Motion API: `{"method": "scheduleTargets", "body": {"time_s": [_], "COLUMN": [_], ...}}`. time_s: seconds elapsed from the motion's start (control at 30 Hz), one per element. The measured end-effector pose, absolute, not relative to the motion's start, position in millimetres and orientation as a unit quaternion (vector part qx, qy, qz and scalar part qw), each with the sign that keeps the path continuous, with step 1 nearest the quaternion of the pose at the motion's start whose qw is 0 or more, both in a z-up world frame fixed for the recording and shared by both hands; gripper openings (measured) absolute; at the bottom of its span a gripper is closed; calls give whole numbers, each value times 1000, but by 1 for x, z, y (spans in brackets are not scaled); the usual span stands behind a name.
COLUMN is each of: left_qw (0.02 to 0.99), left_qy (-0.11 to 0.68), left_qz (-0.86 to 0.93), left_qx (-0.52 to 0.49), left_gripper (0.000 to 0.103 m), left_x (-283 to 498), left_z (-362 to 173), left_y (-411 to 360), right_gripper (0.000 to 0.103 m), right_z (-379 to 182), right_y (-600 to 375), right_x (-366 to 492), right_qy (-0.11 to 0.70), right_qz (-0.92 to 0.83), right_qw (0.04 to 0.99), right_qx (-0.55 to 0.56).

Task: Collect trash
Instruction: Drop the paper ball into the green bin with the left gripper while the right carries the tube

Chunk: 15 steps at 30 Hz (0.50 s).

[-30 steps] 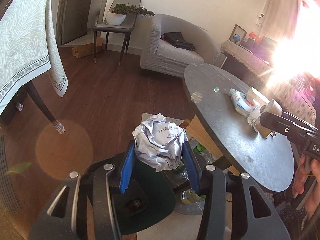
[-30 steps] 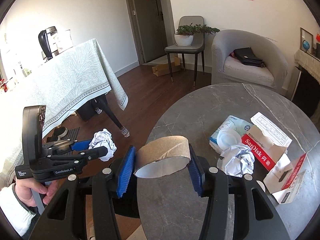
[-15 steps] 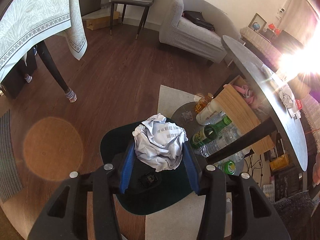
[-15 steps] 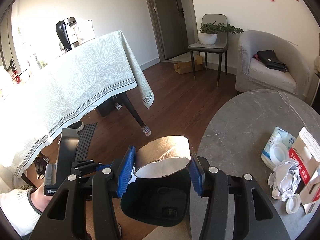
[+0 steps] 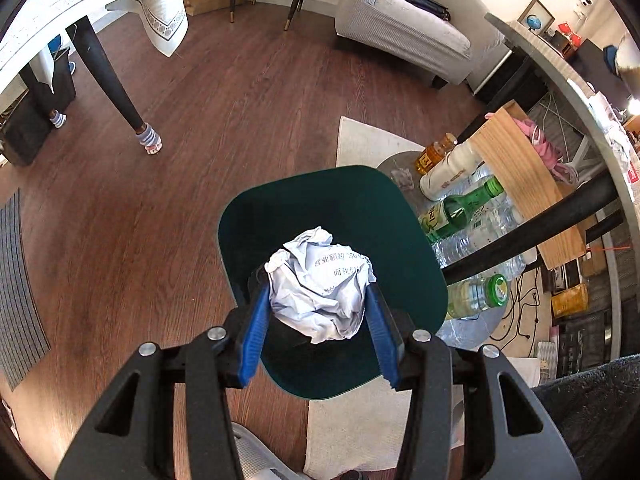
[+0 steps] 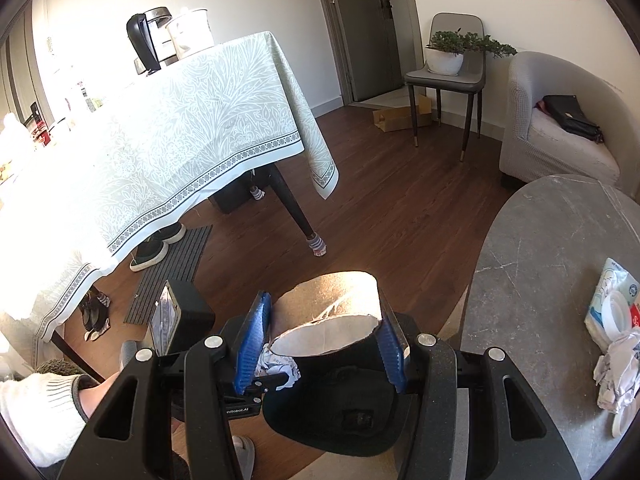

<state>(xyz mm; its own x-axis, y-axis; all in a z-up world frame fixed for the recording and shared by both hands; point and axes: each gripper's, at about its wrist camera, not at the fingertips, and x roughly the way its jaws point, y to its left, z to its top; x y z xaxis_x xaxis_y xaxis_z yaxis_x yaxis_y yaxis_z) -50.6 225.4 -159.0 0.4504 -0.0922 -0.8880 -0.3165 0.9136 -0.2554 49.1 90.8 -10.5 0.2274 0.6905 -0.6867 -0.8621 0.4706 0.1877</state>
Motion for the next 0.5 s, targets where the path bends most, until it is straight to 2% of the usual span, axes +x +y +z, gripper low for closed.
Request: {"method": "scheduleTargets", "body": {"time_s": [0.23, 0.5], "left_qw": [814, 823], "left_qy": [544, 529], "left_qz": [58, 56], "left_qx": [-194, -201], "left_gripper": [52, 55], "left_x": [-49, -54], "left_z": [-175, -168], "left_y": [220, 224], "right_gripper": [52, 52], "right_z": [-22, -41], "right_y": [106, 122], "right_x": [47, 46], "right_qy": [384, 403], "right_qz": [504, 500], "right_qw": [763, 754], "right_qx": [-126, -138]}}
